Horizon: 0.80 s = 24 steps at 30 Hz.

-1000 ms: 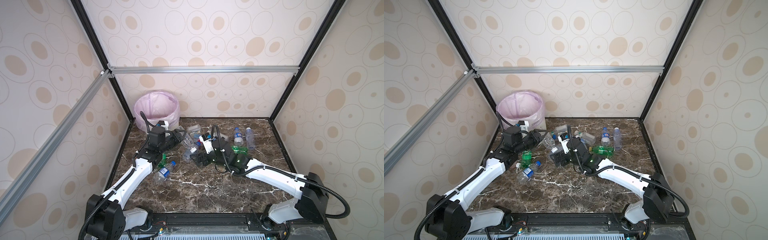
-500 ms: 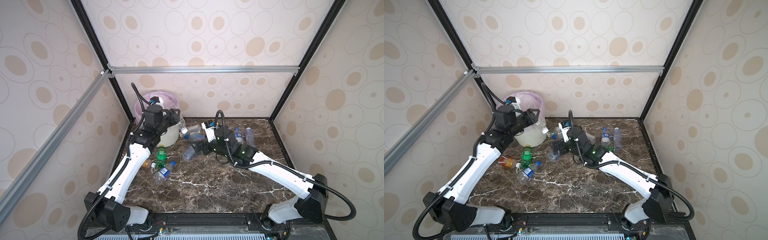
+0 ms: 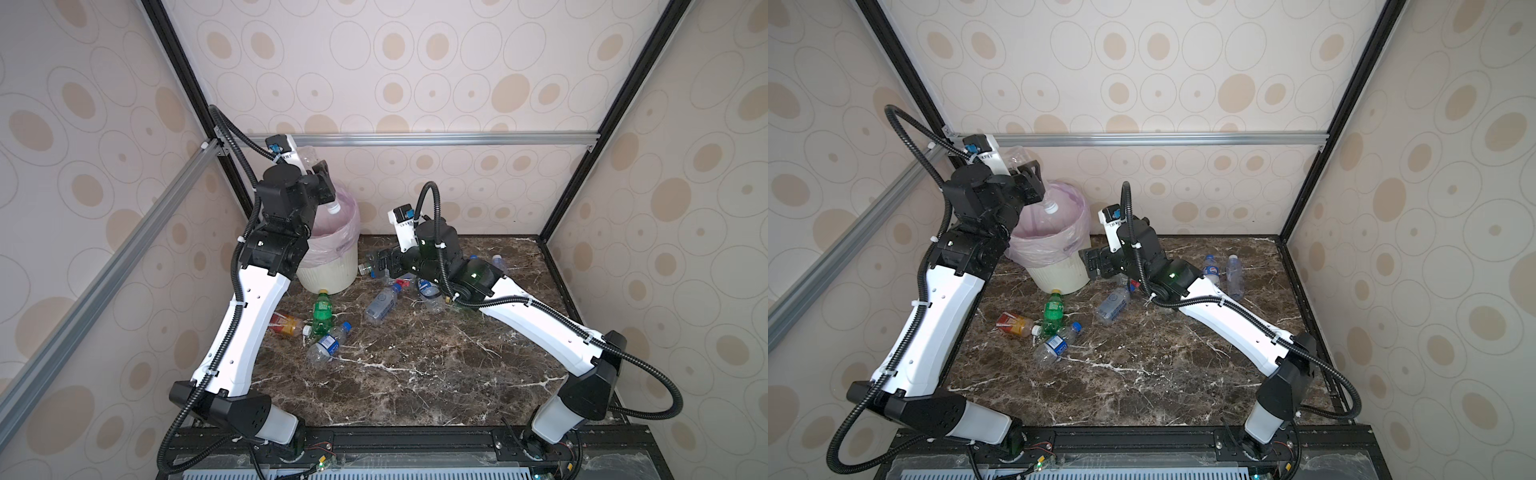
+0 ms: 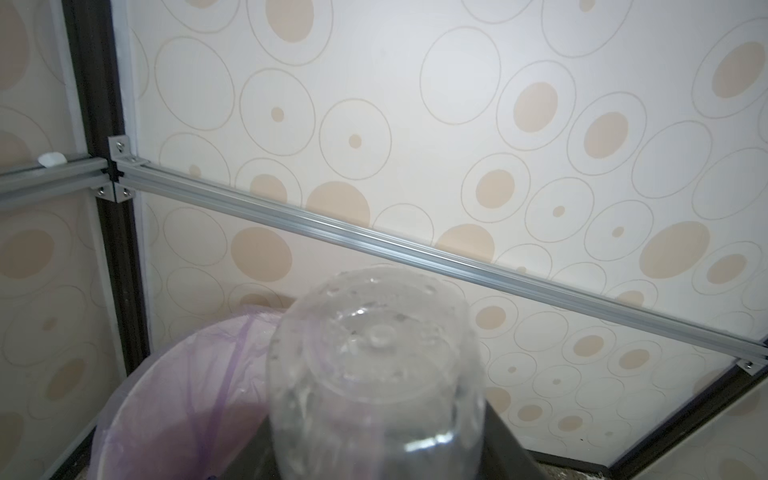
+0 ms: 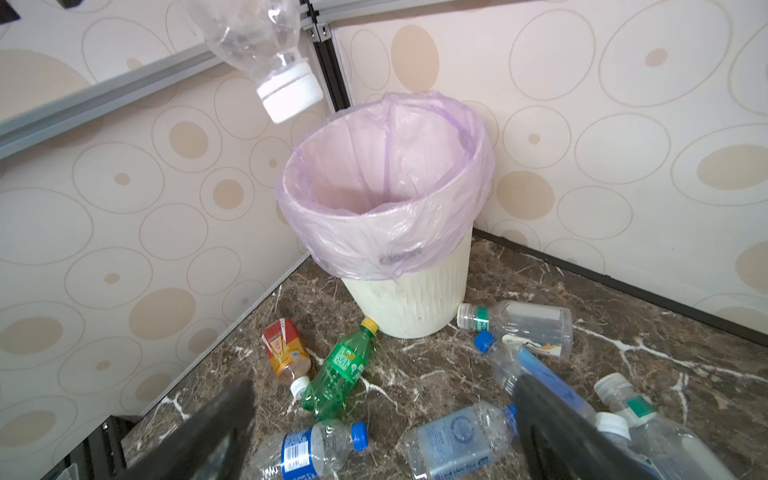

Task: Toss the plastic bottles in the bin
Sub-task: 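Carry the clear bottle over the bin with the left gripper and release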

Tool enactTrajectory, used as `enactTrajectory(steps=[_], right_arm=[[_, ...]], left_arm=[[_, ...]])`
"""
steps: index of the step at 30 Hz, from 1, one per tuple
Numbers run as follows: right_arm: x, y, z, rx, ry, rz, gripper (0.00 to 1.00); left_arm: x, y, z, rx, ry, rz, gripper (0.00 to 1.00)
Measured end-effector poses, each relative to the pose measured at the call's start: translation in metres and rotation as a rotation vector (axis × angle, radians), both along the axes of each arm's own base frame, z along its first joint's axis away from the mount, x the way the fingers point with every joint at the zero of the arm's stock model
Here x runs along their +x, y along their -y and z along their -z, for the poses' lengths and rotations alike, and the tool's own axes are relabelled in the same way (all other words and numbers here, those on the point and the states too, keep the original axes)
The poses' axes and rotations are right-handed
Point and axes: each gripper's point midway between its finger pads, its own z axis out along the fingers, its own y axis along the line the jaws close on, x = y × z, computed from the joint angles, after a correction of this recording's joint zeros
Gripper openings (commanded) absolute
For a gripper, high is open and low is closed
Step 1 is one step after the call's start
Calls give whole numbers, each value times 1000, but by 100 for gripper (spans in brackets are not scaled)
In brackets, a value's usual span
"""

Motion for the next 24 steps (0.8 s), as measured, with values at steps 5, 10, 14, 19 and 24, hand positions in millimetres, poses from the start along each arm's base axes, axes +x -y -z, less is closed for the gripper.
enactTrajectory(steps=[5,10,14,19,24], right_arm=[[9,4,-7,7,1,11,100],[10,4,4,-13,-32,9,100],[10,5,17,-27,-58,7,100],[10,6,42,-60,-99,8,100],[8,6,54,-71,-123,3,100]], left_arm=[[3,-10,-5,46,11,-51,55],[42,-28,30,57,-80,-93,80],[91,-38,96,48,-249,-99,99],[102,-31,147,46,-392,-55,99],[85,-28,119,25,-338,-30,99]])
